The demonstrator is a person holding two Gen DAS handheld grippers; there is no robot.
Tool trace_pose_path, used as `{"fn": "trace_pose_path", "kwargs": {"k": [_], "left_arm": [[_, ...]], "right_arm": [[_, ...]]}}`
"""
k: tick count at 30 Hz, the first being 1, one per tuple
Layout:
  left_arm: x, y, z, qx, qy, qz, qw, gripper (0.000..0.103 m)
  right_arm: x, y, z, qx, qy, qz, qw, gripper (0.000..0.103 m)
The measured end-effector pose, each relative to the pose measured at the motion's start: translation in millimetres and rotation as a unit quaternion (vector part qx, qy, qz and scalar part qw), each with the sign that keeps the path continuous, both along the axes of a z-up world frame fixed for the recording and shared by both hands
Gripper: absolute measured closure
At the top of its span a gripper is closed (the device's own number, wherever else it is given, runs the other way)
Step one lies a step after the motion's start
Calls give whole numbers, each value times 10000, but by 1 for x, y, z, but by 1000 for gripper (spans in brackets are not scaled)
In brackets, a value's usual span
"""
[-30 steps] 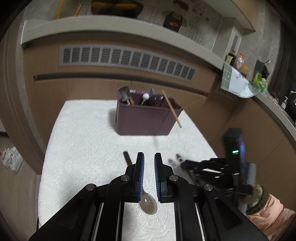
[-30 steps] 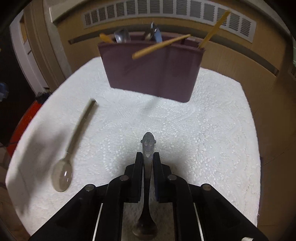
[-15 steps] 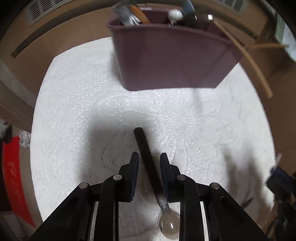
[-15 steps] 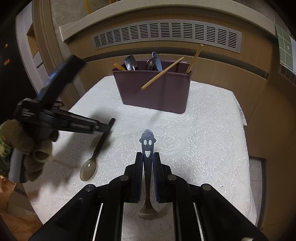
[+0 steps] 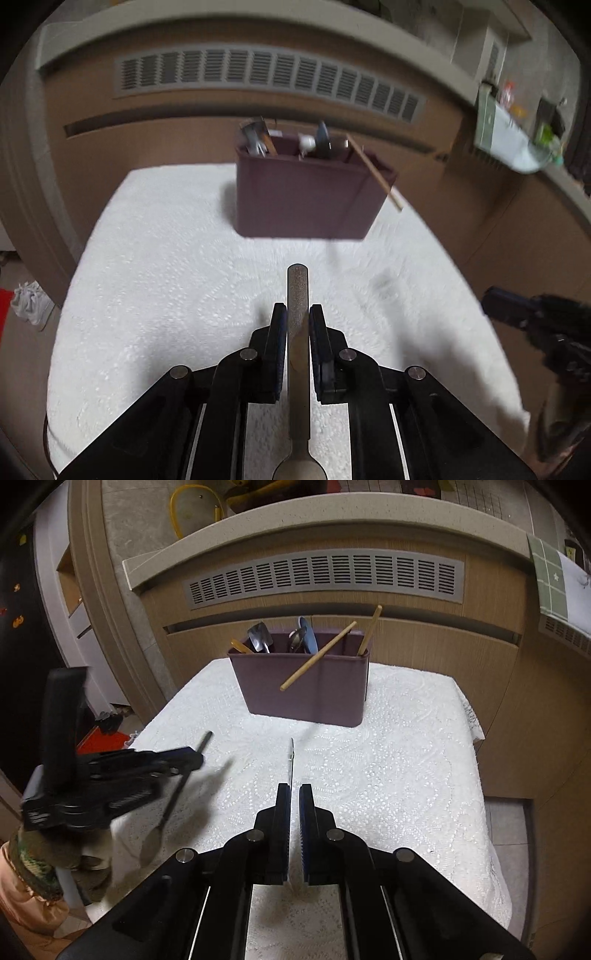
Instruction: Organize utensils
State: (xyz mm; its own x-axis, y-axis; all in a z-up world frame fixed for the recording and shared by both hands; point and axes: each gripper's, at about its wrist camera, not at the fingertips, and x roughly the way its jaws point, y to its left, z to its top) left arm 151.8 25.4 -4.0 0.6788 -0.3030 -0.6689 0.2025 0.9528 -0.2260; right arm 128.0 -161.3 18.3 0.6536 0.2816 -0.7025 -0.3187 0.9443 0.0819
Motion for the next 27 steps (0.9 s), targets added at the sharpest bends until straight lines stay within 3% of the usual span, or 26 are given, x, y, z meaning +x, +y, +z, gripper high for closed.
{"fn": "trace_pose_path", "kwargs": {"k": [6, 10, 17, 20, 22, 23, 27], "left_arm": [[0, 11, 22, -271, -158, 28, 9995, 90], [-3, 14, 32, -272, -394, 112, 9988, 90], [-8, 28, 30, -239, -477, 286, 9982, 90], [-11, 37, 29, -344, -467, 371, 9976, 90], [-13, 40, 29, -478, -484, 413, 9968, 90], [-14, 40, 30, -534, -510, 427, 9964, 90], [-18, 38, 33, -624, -608, 458, 9951, 90]], "right_arm": [[6, 11, -5, -249, 112, 240, 9993, 98], [26, 18, -35, -462, 553, 360, 9968, 74], [59, 51, -75, -711, 1056, 673, 9896, 74], [39, 39, -66, -831, 820, 642, 9911, 73], [14, 30, -62, -863, 599, 612, 9926, 56], [0, 24, -61, -786, 511, 487, 9944, 52], [-26, 18, -74, -580, 510, 239, 9967, 53]]}}
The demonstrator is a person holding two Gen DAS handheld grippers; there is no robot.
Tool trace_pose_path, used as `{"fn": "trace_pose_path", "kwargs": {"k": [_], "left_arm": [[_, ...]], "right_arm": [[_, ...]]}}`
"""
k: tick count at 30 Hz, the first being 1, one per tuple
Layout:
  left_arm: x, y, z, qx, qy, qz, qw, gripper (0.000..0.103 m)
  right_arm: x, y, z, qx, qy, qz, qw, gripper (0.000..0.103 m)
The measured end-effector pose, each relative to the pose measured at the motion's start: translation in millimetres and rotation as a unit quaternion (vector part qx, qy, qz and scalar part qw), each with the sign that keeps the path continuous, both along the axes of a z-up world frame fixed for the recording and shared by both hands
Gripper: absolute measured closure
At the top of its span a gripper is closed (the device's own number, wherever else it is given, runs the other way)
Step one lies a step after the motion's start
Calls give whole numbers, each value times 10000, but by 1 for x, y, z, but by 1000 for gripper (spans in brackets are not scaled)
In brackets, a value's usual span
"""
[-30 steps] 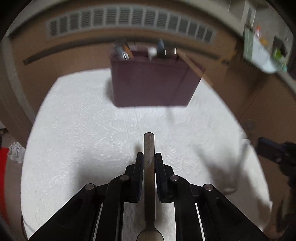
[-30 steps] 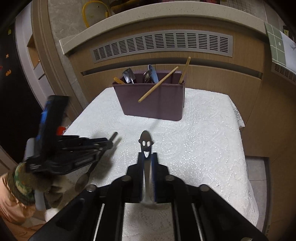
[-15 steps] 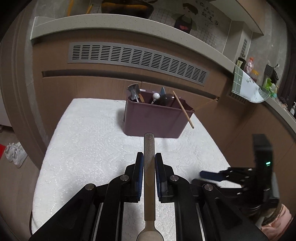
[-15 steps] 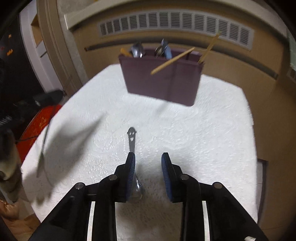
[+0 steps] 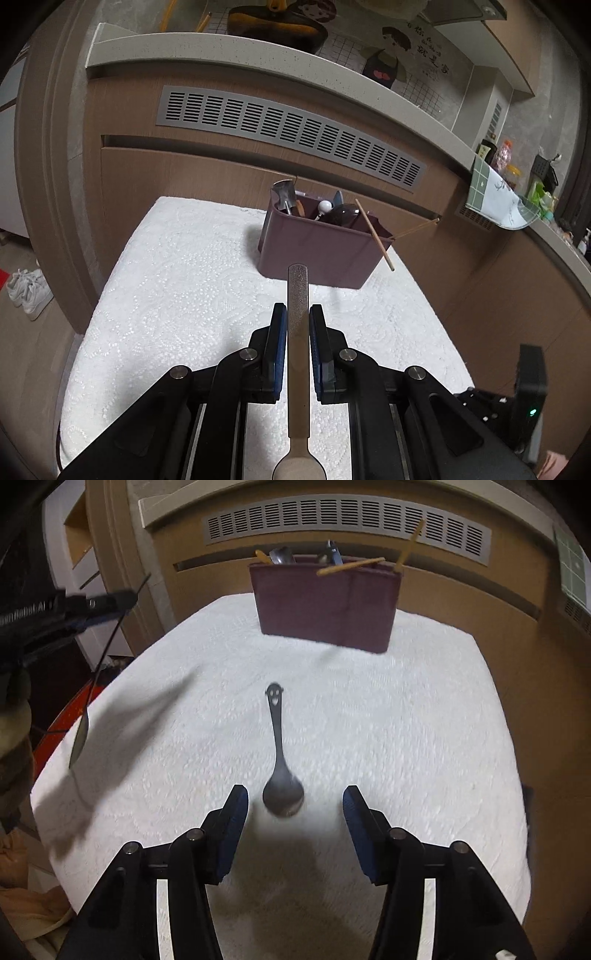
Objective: Organize utensils
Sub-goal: 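Lower both held spoons into the caddy and open both tools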
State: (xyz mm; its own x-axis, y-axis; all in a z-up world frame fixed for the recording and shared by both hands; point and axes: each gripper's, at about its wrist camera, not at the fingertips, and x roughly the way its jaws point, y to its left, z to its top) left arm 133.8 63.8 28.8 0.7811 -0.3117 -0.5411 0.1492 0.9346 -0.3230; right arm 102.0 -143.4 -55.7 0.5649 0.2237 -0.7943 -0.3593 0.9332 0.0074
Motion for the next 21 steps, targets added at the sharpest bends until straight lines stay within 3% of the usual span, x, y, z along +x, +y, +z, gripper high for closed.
{"fn": "trace_pose_path", "kwargs": {"k": [5, 7, 10, 13, 17, 21], "left_arm": [[-5, 2, -1, -18, -24, 100, 9999, 90], [-7, 3, -1, -53, -28, 123, 9999, 90], [-12, 1, 4, -21, -102, 101, 9999, 90], [-16, -2, 14, 6, -247, 95, 9996, 90], [-22, -7, 31, 47, -521, 73, 9986, 90], [-25, -12, 45, 67, -717, 52, 9974, 90]], "right_arm": [[18, 13, -20, -33, 267, -107, 9996, 57], [21, 24, -22, -372, 122, -43, 9992, 77], [18, 35, -16, -587, -45, 111, 9982, 77], [10, 34, 11, -714, -549, 57, 9959, 77], [1, 23, 69, -475, -1262, -28, 9909, 77], [4, 12, 109, -175, -1559, -131, 9875, 77]]}}
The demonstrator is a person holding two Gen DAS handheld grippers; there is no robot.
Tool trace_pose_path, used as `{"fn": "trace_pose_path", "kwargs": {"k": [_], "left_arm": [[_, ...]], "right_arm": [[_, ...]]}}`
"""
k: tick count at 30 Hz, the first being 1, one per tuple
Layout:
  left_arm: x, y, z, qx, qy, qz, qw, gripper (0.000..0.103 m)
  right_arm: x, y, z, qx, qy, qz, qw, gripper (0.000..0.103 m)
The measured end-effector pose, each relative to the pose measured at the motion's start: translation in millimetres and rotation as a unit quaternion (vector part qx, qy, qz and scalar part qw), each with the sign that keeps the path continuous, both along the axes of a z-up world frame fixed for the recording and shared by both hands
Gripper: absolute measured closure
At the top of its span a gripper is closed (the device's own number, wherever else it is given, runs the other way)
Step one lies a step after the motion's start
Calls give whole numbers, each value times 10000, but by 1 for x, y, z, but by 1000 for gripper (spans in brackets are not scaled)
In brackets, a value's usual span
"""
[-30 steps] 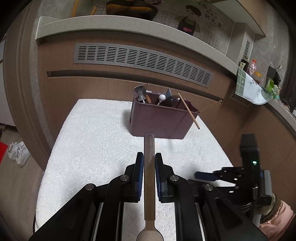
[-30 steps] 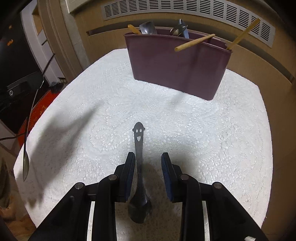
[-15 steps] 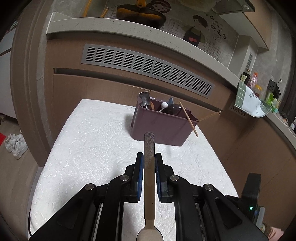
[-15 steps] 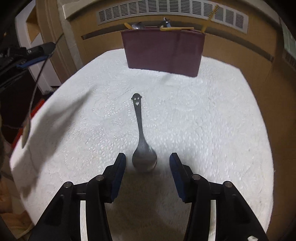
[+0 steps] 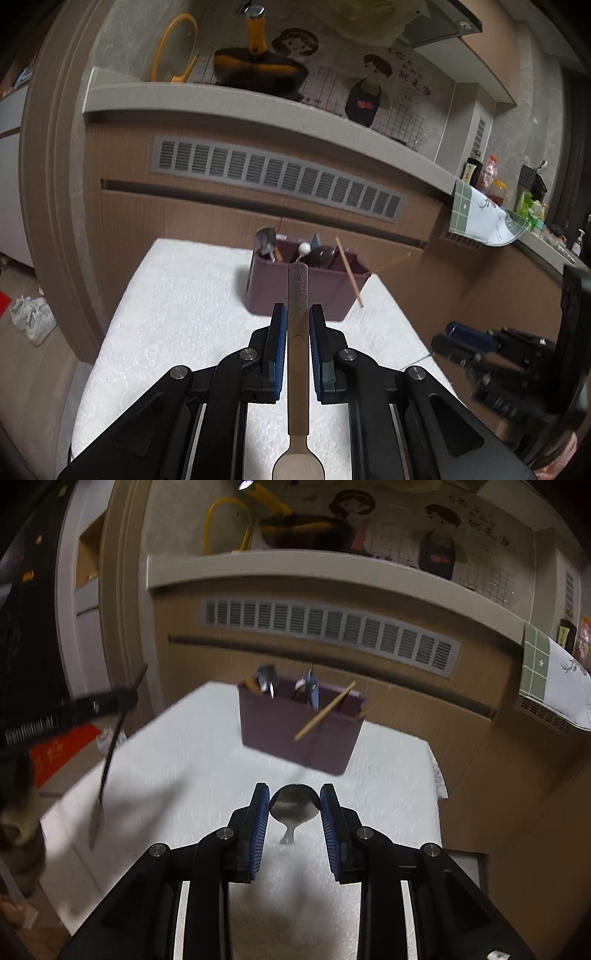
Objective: Organize utensils
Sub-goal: 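Lower both held spoons into the caddy and open both tools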
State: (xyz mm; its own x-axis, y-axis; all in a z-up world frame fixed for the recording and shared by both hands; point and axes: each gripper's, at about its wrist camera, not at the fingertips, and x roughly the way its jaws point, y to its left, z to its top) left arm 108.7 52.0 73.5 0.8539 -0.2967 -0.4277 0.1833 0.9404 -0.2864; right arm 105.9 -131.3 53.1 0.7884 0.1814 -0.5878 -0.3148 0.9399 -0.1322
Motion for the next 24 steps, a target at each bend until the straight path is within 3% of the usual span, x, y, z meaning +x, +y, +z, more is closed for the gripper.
{"fn": "trace_pose_path", "kwargs": {"k": [3, 6, 10, 14, 20, 24], "left_arm": [[1, -7, 16, 25, -189, -67, 9998, 90], [11, -17, 49, 193, -585, -146, 9980, 90], [41, -24, 103, 346, -1273, -126, 9912, 90], [82, -27, 131, 370, -1677, -72, 9851, 90], [151, -34, 129, 296, -1738, -40, 9843, 90], [193, -38, 103, 296, -1596, 110, 9867, 90]], "right_arm": [[8, -8, 19, 358, 93, 21, 9993, 77], [14, -12, 43, 501, 3, 53, 9987, 77], [28, -15, 97, 389, -568, 52, 9976, 77], [63, -21, 142, 433, -618, 39, 9971, 77], [129, -26, 151, 119, -255, -70, 9996, 77], [167, -22, 127, -108, 143, -155, 9997, 77]]}}
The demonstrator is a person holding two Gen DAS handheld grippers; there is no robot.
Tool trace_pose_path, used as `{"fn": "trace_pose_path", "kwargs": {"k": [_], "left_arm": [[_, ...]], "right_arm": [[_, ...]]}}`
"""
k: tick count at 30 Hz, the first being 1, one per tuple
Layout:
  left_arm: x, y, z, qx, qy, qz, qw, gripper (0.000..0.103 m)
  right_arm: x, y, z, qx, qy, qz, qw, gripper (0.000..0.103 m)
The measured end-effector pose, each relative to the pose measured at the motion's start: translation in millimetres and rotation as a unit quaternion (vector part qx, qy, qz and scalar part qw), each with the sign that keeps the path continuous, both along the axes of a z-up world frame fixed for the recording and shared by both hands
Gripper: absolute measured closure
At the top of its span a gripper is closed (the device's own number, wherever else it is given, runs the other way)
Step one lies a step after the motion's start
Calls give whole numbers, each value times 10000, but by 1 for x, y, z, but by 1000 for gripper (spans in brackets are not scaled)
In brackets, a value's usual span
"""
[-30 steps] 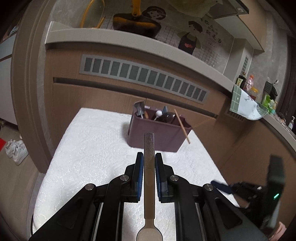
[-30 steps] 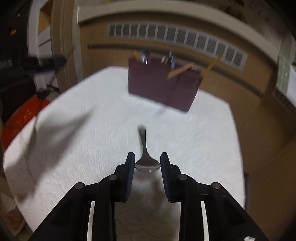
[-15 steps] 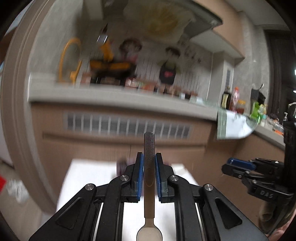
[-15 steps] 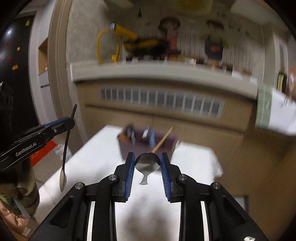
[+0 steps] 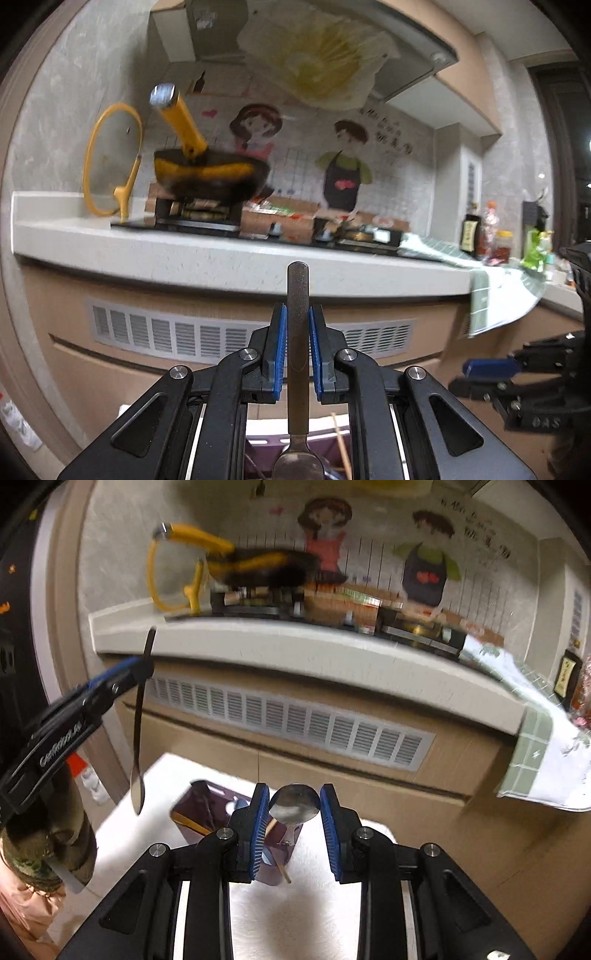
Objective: Organize utensils
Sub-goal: 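Lower both held spoons into the caddy and open both tools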
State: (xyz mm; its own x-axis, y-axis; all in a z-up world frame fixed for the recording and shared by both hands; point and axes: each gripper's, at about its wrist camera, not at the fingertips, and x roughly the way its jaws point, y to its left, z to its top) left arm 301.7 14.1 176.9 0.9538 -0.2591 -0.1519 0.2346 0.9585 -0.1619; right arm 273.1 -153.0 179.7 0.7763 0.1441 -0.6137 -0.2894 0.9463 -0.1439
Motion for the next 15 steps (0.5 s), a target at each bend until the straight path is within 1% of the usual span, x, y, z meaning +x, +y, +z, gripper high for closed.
{"fn": "trace_pose_path", "kwargs": {"k": [3, 8, 11, 15], "left_arm": [[27, 1, -24, -130, 205, 72, 9997, 90], [50, 5, -54, -290, 270, 81, 9992, 90], [59, 5, -67, -278, 426, 98, 9987, 90], [57, 7, -82, -220, 624, 64, 9978, 90]], "right_arm": [[22, 1, -22, 17, 288, -64, 9996, 77], [45, 1, -49, -4, 624, -108, 9980, 77], [46, 7, -55, -17, 674, -52, 9977, 77], [47, 12, -58, -70, 697, 5, 9975, 77]]}}
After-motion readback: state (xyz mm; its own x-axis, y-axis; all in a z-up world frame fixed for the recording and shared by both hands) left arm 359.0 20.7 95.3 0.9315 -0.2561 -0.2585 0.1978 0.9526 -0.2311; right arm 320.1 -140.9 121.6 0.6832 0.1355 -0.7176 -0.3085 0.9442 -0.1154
